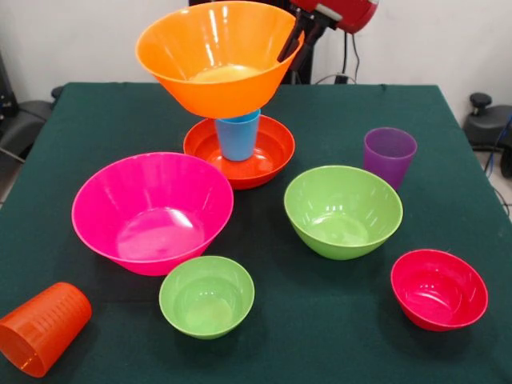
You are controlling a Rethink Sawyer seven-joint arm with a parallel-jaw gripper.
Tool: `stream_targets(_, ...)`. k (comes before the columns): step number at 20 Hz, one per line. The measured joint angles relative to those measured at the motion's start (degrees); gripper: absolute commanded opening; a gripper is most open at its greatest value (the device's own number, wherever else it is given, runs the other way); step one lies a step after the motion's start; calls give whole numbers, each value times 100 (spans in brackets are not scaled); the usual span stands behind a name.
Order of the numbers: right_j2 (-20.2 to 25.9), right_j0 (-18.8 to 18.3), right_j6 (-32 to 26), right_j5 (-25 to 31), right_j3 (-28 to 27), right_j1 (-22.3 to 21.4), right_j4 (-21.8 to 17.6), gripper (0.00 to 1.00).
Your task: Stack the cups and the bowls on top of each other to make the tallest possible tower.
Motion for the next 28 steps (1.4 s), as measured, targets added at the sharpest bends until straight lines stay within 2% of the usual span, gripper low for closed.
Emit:
stream_targets(2, -2, -9, 0, 2, 0, 0, 57, 0)
stream_targets(3, 2, -35, 0, 2, 0, -1, 157, 100)
stream_targets(12, 55, -259, 0, 1, -1, -22, 654, 100)
stream_targets(28, 57, -278, 0, 2, 0, -23, 713, 100)
